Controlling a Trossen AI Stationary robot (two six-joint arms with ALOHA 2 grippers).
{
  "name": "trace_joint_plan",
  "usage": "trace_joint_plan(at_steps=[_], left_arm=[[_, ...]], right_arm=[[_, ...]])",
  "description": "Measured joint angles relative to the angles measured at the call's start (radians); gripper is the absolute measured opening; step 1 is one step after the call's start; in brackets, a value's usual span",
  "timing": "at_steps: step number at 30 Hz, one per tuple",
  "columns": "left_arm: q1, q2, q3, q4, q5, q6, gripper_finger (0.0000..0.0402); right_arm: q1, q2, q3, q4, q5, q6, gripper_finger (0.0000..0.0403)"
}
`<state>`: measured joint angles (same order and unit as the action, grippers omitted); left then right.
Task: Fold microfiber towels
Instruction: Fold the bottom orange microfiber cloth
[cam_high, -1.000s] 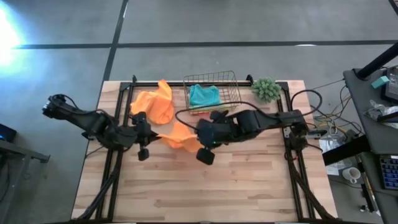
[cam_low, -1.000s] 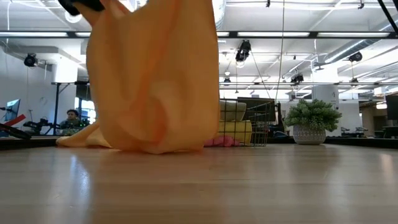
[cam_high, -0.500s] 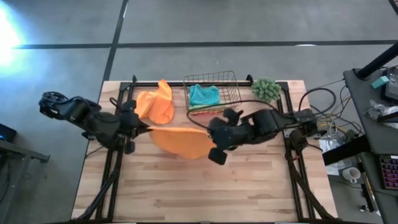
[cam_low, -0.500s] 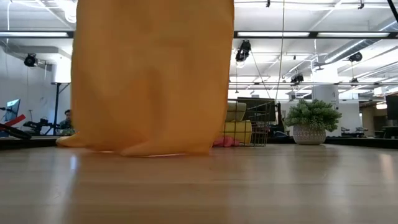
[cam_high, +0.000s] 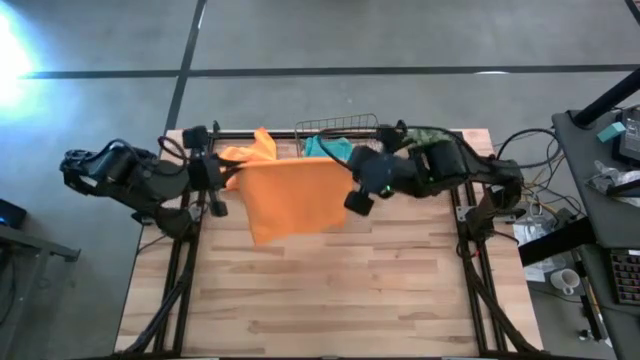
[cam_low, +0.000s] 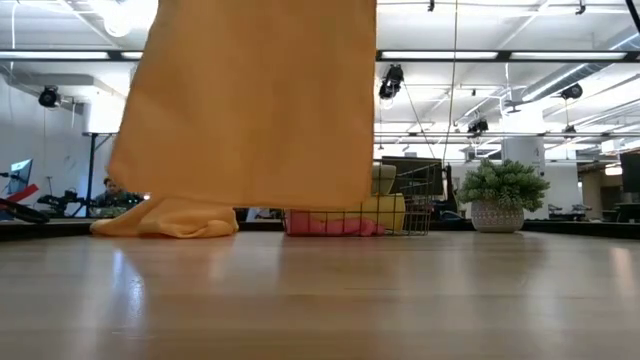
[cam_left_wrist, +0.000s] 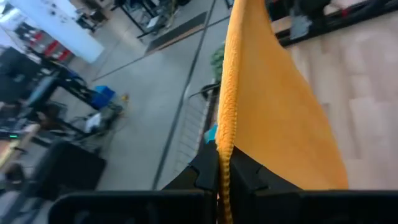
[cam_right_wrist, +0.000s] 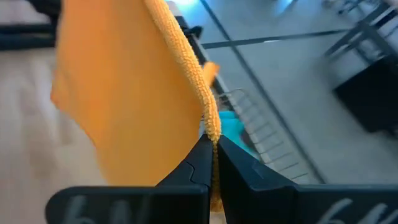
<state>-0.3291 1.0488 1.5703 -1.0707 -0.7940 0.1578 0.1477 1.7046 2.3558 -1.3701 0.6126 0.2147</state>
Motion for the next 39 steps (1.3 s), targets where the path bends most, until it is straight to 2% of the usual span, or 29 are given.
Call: trace_joint_plan(at_steps=[5, 9, 13, 17, 21, 23, 25, 29, 39], left_arm=[[0.076, 0.017, -0.001, -0.003, 0.000, 0.098, 0.0000], [0.113, 0.021, -0.005, -0.013, 0.023, 0.091, 0.0000], [0.111, 0.023, -0.012, -0.044, 0.162, -0.045, 0.0000], [0.101, 0.026, -0.055, -0.049, 0.342, -0.218, 0.0000], [0.055, 0.030, -0.138, -0.049, 0.482, -0.351, 0.0000], [0.021, 0.036, -0.191, -0.040, 0.514, -0.403, 0.0000], [-0.023, 0.039, -0.248, -0.037, 0.522, -0.453, 0.0000], [-0.116, 0.045, -0.356, -0.001, 0.538, -0.596, 0.0000], [-0.319, 0.077, -0.528, 0.208, 0.558, -0.895, 0.0000]], right_arm=[[-0.033, 0.005, 0.000, 0.000, 0.053, -0.143, 0.0008], [-0.031, 0.011, 0.000, 0.001, 0.040, -0.127, 0.0008], [0.008, 0.011, -0.002, -0.008, -0.007, -0.029, 0.0008], [0.074, 0.031, -0.008, -0.032, -0.104, 0.105, 0.0008], [0.153, 0.085, -0.009, -0.100, -0.117, 0.241, 0.0008], [0.187, 0.120, -0.009, -0.164, -0.119, 0.321, 0.0008], [0.223, 0.159, -0.010, -0.208, -0.120, 0.398, 0.0008], [0.296, 0.227, -0.019, -0.172, -0.145, 0.455, 0.0008], [0.422, 0.357, -0.019, -0.186, -0.240, 0.624, 0.0008]])
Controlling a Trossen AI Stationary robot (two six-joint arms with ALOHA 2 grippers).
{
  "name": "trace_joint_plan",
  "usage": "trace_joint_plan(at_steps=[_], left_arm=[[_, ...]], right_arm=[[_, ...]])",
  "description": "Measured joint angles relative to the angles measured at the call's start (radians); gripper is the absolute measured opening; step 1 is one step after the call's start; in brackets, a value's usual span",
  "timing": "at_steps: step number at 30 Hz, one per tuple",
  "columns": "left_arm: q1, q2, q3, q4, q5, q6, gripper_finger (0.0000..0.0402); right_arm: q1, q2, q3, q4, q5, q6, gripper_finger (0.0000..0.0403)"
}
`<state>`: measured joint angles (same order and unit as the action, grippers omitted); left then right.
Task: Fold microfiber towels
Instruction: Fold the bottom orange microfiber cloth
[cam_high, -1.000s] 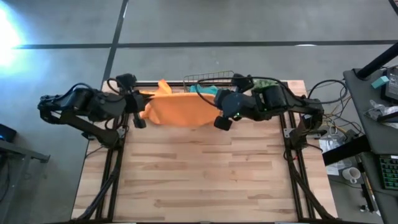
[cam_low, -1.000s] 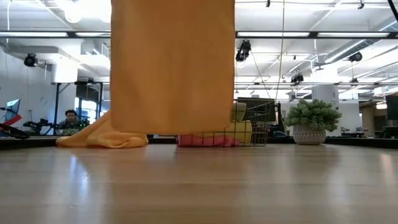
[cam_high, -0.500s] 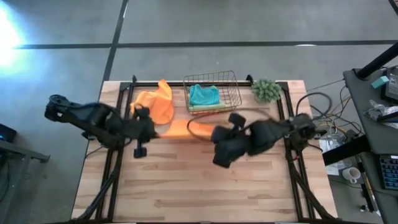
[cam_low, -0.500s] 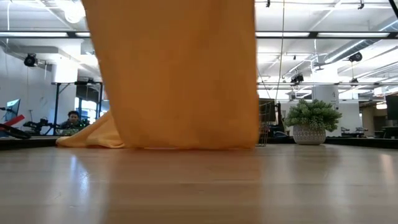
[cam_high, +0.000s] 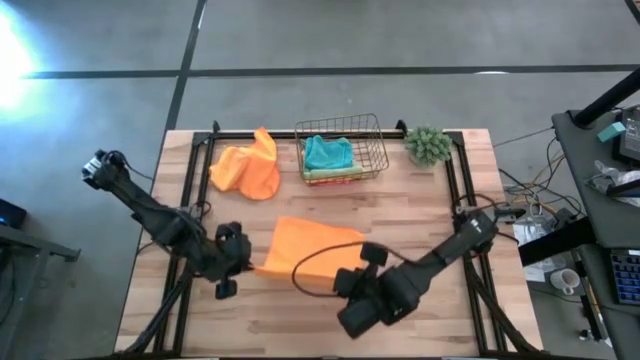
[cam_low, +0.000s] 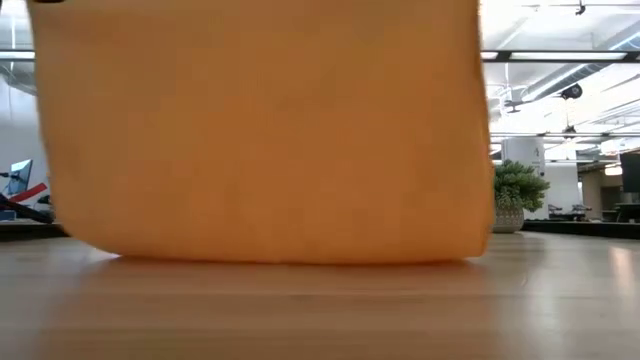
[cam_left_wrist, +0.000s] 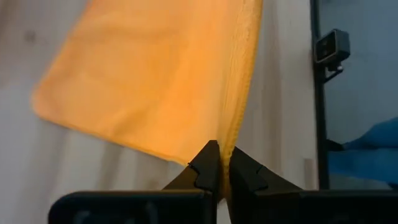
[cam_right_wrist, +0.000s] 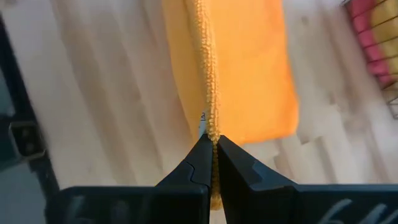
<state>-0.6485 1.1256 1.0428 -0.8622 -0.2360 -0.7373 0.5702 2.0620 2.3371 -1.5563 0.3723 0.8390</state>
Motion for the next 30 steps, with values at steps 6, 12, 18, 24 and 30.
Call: trace_joint_plan(at_steps=[6, 12, 18, 24, 30], left_arm=[[-0.064, 0.119, -0.035, 0.114, 0.045, -0.135, 0.0000], [-0.125, 0.279, 0.002, 0.226, 0.069, -0.205, 0.0000], [-0.147, 0.367, 0.046, 0.226, 0.068, -0.226, 0.0000], [-0.120, 0.341, 0.051, 0.140, 0.016, -0.218, 0.0000], [-0.051, 0.258, 0.063, -0.136, -0.134, -0.220, 0.0000]], right_arm=[[0.038, 0.095, 0.000, 0.001, -0.017, 0.014, 0.0008], [0.096, 0.175, -0.001, 0.036, -0.107, 0.061, 0.0008], [0.119, 0.186, -0.001, 0.035, -0.110, 0.102, 0.0008], [0.095, 0.161, -0.001, -0.016, -0.059, 0.083, 0.0008], [0.024, 0.127, -0.001, -0.015, -0.002, 0.010, 0.0008]])
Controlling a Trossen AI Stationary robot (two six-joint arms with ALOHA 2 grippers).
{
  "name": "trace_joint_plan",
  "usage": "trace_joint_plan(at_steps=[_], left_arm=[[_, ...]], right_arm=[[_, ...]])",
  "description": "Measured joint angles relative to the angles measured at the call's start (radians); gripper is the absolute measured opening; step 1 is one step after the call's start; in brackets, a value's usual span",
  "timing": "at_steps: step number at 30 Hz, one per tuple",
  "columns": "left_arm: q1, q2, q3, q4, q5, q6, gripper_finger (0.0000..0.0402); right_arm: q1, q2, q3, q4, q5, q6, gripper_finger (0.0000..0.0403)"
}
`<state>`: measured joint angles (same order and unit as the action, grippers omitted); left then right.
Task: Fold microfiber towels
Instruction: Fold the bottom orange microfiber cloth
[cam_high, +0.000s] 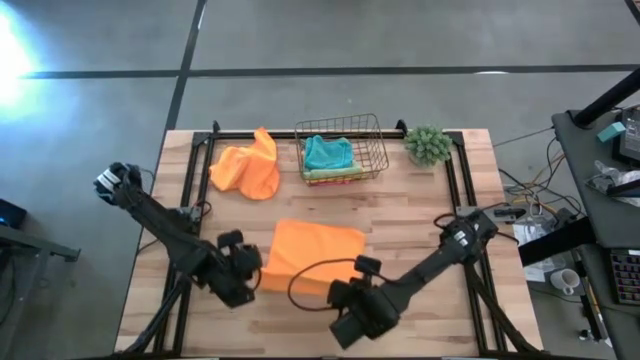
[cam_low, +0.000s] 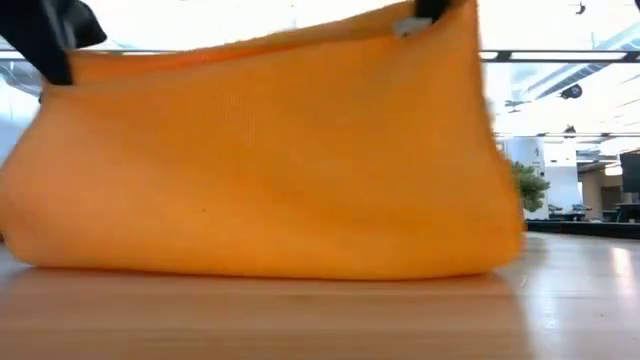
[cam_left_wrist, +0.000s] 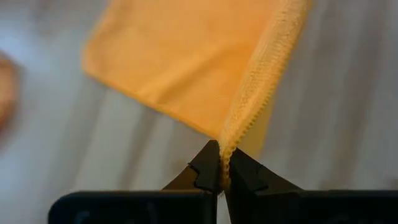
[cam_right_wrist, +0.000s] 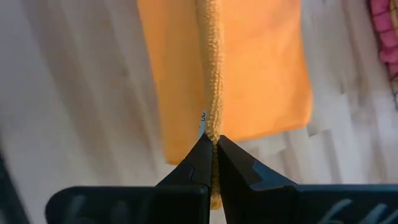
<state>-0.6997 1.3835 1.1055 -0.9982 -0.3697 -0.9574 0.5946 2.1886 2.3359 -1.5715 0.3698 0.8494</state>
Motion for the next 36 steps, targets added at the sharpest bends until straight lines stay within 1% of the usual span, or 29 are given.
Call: trace_joint_plan(at_steps=[3, 6, 12, 15, 18, 20, 23, 28, 30, 32, 36], left_arm=[[0.049, -0.034, -0.024, -0.031, -0.004, 0.067, 0.0000], [0.096, -0.040, -0.040, -0.032, -0.001, 0.160, 0.0000], [0.201, -0.043, -0.077, -0.033, 0.001, 0.294, 0.0000], [0.273, -0.043, -0.089, -0.027, -0.001, 0.348, 0.0000], [0.339, -0.043, -0.097, 0.001, -0.002, 0.421, 0.0000], [0.379, -0.043, -0.097, 0.017, 0.015, 0.461, 0.0000], [0.429, -0.039, -0.098, 0.033, 0.051, 0.499, 0.0000], [0.486, -0.012, -0.099, 0.030, 0.072, 0.549, 0.0000], [0.507, 0.007, -0.099, 0.042, 0.091, 0.555, 0.0000], [0.520, 0.028, -0.099, 0.055, 0.096, 0.589, 0.0000], [0.538, 0.070, -0.099, 0.075, 0.096, 0.651, 0.0000]], right_arm=[[-0.043, -0.002, -0.002, -0.002, -0.003, -0.039, 0.0008], [-0.084, -0.004, -0.006, -0.002, -0.003, -0.082, 0.0008], [-0.152, -0.014, -0.067, 0.000, -0.003, -0.139, 0.0008], [-0.185, -0.033, -0.127, 0.001, -0.009, -0.153, 0.0008], [-0.215, -0.063, -0.198, 0.007, -0.037, -0.142, 0.0008], [-0.231, -0.086, -0.245, 0.014, -0.044, -0.136, 0.0008], [-0.251, -0.124, -0.320, 0.041, -0.082, -0.113, 0.0008], [-0.280, -0.186, -0.448, 0.182, -0.121, -0.133, 0.0008], [-0.299, -0.207, -0.492, 0.234, -0.166, -0.141, 0.0008], [-0.316, -0.223, -0.533, 0.258, -0.194, -0.136, 0.0008], [-0.325, -0.240, -0.575, 0.269, -0.184, -0.123, 0.0008]])
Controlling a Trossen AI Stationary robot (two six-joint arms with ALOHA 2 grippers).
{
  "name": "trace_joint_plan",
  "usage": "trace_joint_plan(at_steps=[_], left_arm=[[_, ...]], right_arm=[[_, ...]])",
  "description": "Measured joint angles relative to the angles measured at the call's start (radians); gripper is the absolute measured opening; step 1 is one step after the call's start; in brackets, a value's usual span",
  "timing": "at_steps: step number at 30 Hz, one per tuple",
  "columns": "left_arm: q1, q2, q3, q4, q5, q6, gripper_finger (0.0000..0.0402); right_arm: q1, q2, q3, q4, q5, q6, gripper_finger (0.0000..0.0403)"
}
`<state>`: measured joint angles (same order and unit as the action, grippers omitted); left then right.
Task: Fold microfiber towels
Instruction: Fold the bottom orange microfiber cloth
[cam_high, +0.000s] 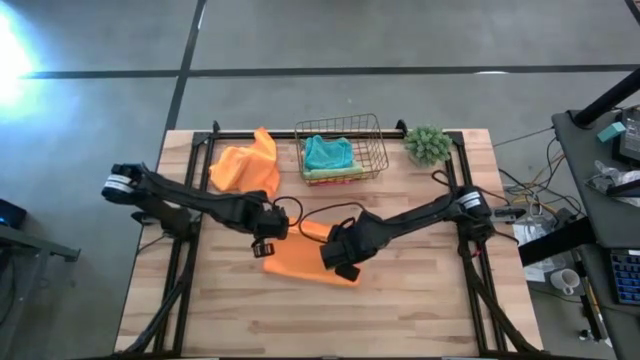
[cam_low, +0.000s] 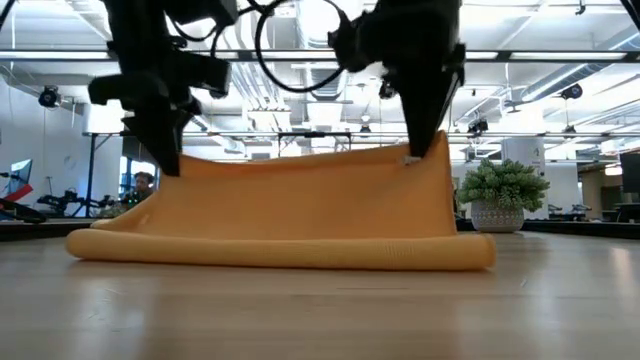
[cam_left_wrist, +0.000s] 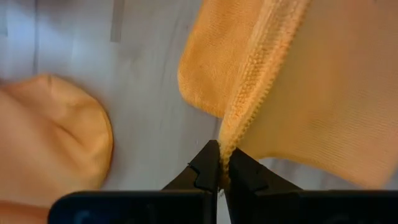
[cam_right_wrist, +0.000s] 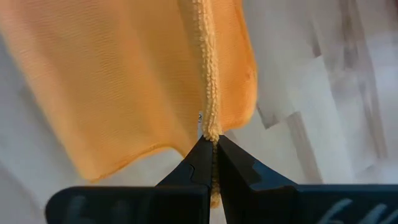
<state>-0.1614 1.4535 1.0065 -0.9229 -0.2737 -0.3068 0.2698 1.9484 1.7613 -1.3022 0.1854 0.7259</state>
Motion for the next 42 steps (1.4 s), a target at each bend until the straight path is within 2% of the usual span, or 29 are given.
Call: trace_joint_plan(at_steps=[10, 13, 23, 27, 30, 32, 34, 38, 42], left_arm=[[0.029, 0.061, 0.000, 0.074, -0.006, 0.082, 0.0000], [0.041, 0.070, 0.000, 0.074, -0.006, 0.081, 0.0008], [0.071, 0.070, 0.012, 0.065, -0.031, 0.111, 0.0111], [0.079, 0.066, 0.056, -0.017, -0.097, 0.205, 0.0143], [0.084, 0.045, 0.089, -0.066, -0.108, 0.209, 0.0153], [0.083, 0.021, 0.093, -0.063, -0.085, 0.174, 0.0155], [0.073, -0.007, 0.078, -0.025, -0.013, 0.085, 0.0155], [0.020, -0.052, -0.006, 0.177, 0.125, -0.023, 0.0155], [-0.052, -0.063, -0.088, 0.345, 0.142, -0.100, 0.0155]], right_arm=[[-0.039, -0.013, -0.016, 0.000, -0.013, -0.016, 0.0010], [-0.048, -0.013, -0.017, 0.002, -0.017, -0.031, 0.0023], [-0.055, -0.015, -0.017, -0.003, -0.003, -0.041, 0.0108], [-0.061, -0.049, -0.017, -0.003, -0.002, -0.047, 0.0125], [-0.066, -0.090, -0.017, -0.004, 0.007, -0.066, 0.0129], [-0.066, -0.115, -0.017, 0.002, 0.018, -0.096, 0.0128], [-0.065, -0.139, -0.027, 0.011, 0.020, -0.115, 0.0124], [-0.061, -0.195, -0.124, 0.090, 0.015, -0.120, 0.0116], [-0.061, -0.229, -0.276, 0.275, -0.037, -0.124, 0.0107]])
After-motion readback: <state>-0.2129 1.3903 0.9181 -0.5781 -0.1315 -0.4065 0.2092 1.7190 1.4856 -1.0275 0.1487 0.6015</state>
